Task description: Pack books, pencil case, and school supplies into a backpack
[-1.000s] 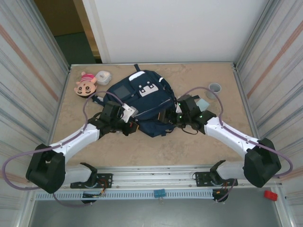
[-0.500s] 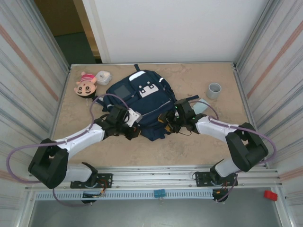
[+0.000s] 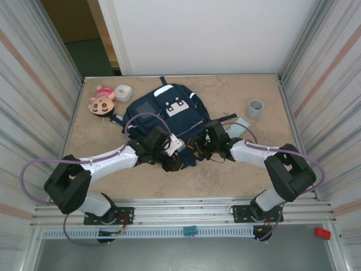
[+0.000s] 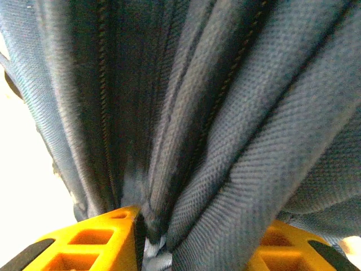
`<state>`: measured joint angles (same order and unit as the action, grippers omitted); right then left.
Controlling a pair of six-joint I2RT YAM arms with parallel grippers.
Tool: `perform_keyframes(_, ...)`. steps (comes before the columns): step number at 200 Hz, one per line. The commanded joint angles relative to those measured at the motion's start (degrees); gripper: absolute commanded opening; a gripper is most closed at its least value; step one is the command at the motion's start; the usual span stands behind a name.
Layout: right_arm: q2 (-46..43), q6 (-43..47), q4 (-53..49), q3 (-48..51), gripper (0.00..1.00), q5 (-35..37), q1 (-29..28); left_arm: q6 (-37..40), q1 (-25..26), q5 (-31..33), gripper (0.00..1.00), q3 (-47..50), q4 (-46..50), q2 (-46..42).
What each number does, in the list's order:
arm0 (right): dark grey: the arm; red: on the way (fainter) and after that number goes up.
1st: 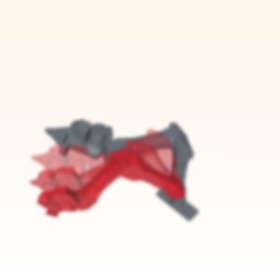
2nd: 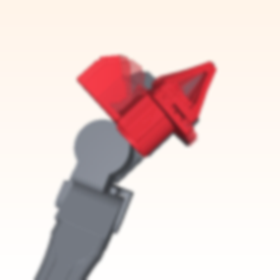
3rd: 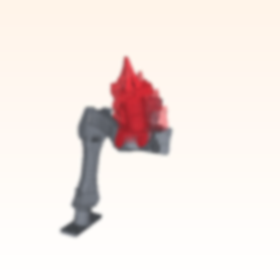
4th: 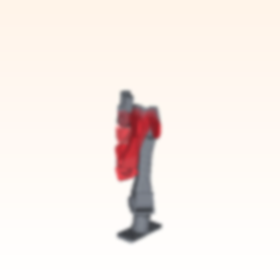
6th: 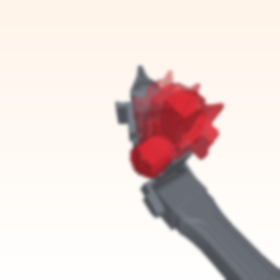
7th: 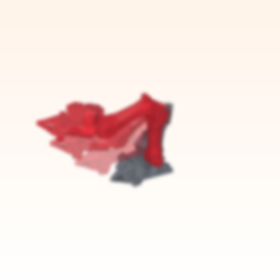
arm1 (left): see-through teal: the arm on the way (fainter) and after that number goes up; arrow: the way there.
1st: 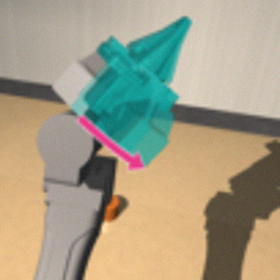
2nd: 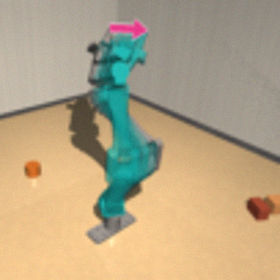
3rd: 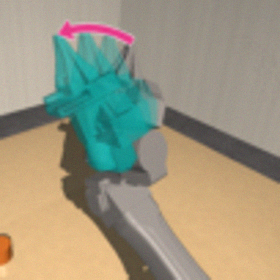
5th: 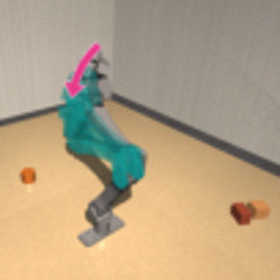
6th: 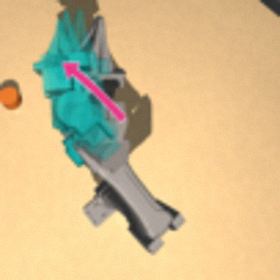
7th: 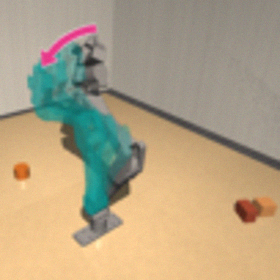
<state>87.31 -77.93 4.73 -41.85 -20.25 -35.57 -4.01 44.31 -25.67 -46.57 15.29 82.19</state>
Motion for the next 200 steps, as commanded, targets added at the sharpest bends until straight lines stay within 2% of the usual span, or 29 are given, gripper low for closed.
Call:
perform_keyframes(1, -3.72, 8.29, -6.3, -3.33, 0.41, -1.72, 0.75, 2.77, 0.33, 0.31, 0.43, -3.06, 0.73, -2.21)
perform_keyframes(8, -4.63, 12.98, -9.8, -4.49, 0.44, -1.88, 1.06, 4.62, 0.25, 1.41, 0.5, -3.09, 1.8, -3.54)
perform_keyframes(19, -6.14, 18.62, -14.35, -6.02, 0.53, -2.4, 1.57, 8.53, -0.2, 2.58, 0.6, -2.96, 3.8, -6.21)
perform_keyframes(30, -7.9, 22.81, -18.12, -7.16, 0.6, -2.85, 2.28, 15.1, -1.87, 2.47, 0.68, -2.5, 6.41, -9.57)
perform_keyframes(49, -11.37, 28.23, -22.44, -8.06, 0.66, -3.24, 3.36, 23.52, -6.75, 1.7, 0.78, 0.03, 7.56, -16.43)
perform_keyframes(73, -15.42, 33.93, -26.27, -7.97, 0.68, -3.65, 3.8, 36.97, -13.09, -2.82, 0.79, 6.2, 3.94, -24.38)
perform_keyframes(94, -18.23, 37.56, -29.08, -7.84, 0.67, -3.29, 3.34, 48.96, -14.2, -1.38, 0.82, 10.62, 0.29, -26.89)
perform_keyframes(106, -19.68, 38.52, -29.6, -7.53, 0.67, -2.75, 2.71, 52.55, -14.8, -0.12, 0.82, 10.36, 0.31, -25.14)
perform_keyframes(132, -22.24, 39.0, -27.6, -5.85, 0.65, -1.12, -0.26, 56.88, -15.4, -0.08, 0.81, 7.58, 2.06, -18.07)
perform_keyframes(164, -23.87, 38.95, -23.6, -3.55, 0.64, 0.99, -3.33, 56.67, -15.4, -1.23, 0.78, 7.11, -3.67, -10.75)
perform_keyframes(200, -24.98, 39.12, -20.28, -1.32, 0.64, 1.32, -3.55, 55.04, -14.61, -3.72, 0.45, 4.65, -5.08, -3.37)
